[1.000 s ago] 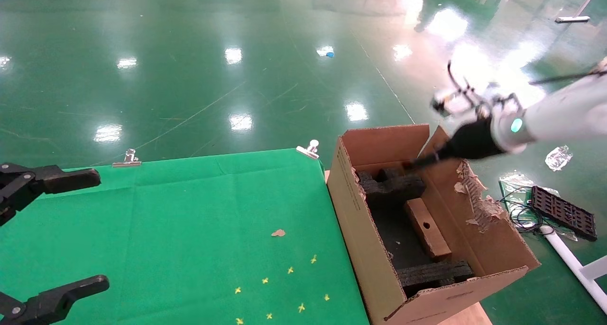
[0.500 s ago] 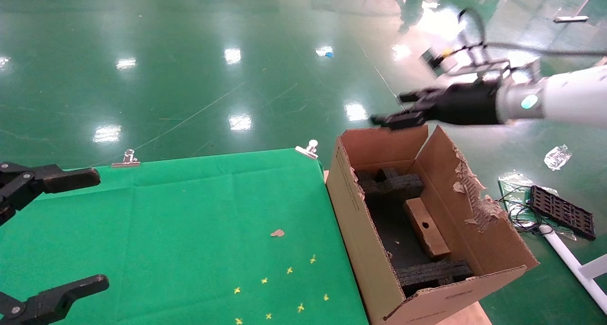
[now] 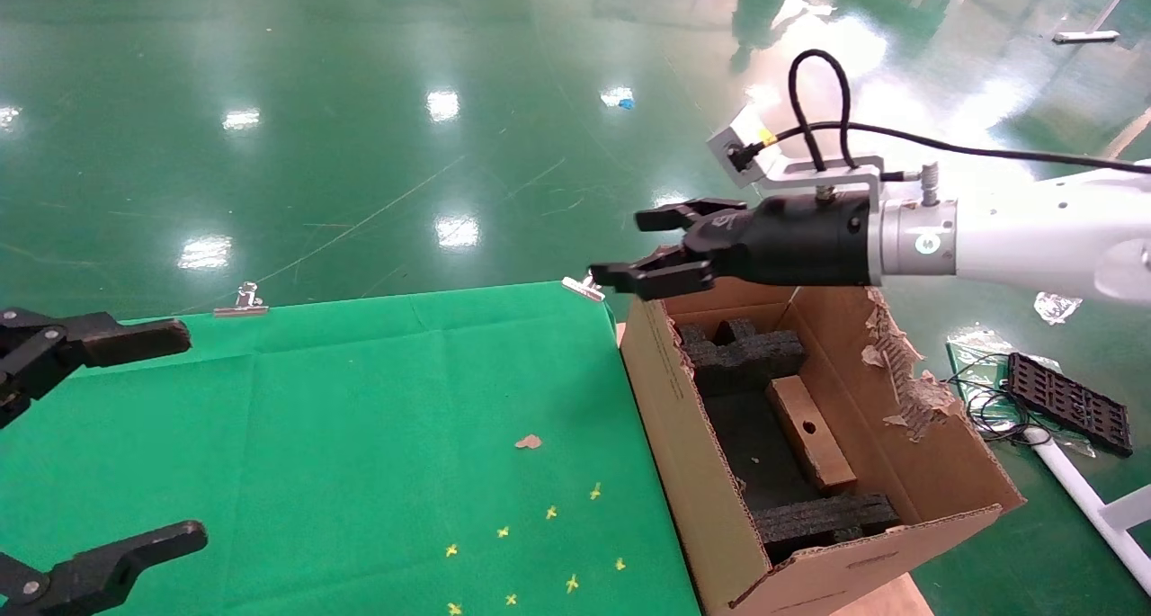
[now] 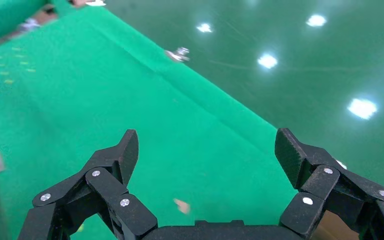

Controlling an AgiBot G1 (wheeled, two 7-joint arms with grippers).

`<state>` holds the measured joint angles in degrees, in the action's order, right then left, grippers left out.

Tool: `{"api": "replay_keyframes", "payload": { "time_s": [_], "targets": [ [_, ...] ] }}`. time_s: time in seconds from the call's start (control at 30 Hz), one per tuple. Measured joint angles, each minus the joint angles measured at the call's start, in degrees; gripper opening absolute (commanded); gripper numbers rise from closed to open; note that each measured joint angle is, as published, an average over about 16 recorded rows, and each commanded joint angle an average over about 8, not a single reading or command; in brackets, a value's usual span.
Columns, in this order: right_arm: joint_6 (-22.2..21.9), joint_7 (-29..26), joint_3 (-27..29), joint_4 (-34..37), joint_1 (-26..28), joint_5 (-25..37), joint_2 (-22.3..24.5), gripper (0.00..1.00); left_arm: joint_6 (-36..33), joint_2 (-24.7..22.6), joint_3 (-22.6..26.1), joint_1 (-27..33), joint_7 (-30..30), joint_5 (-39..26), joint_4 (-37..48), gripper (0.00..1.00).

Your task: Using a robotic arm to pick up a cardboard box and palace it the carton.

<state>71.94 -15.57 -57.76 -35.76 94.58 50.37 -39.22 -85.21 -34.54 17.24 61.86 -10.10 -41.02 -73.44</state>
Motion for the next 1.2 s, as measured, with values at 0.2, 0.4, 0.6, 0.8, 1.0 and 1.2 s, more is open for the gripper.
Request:
{"api": "replay_keyframes", "payload": {
  "time_s": [0.2, 0.4, 0.6, 0.8, 1.0, 1.2],
  "targets": [
    [2.05, 0.72, 6.23, -5.65, -4.93, -1.27, 0.63, 1.00, 0.01, 0.01, 0.02, 0.00, 0.01, 0.01, 0.00, 1.00],
    [4.15, 1.45, 12.61, -11.42, -9.97, -2.57, 1.27, 1.00, 0.01, 0.01, 0.03, 0.01, 0.02, 0.02, 0.00, 1.00],
    [6.28, 2.20, 19.06, -17.27, -15.08, -3.88, 1.92, 1.00, 0.02, 0.02, 0.05, 0.01, 0.03, 0.04, 0.00, 1.00],
    [8.41, 2.94, 25.52, -23.12, -20.18, -5.20, 2.57, 1.00, 0.03, 0.03, 0.07, 0.02, 0.03, 0.05, 0.00, 1.00],
    [10.53, 3.69, 31.97, -28.97, -25.29, -6.52, 3.21, 1.00, 0.04, 0.03, 0.09, 0.02, 0.04, 0.06, 0.00, 1.00],
    [12.49, 4.38, 37.90, -34.34, -29.97, -7.73, 3.80, 1.00, 0.04, 0.04, 0.10, 0.02, 0.05, 0.07, 0.00, 1.00]
  ]
}}
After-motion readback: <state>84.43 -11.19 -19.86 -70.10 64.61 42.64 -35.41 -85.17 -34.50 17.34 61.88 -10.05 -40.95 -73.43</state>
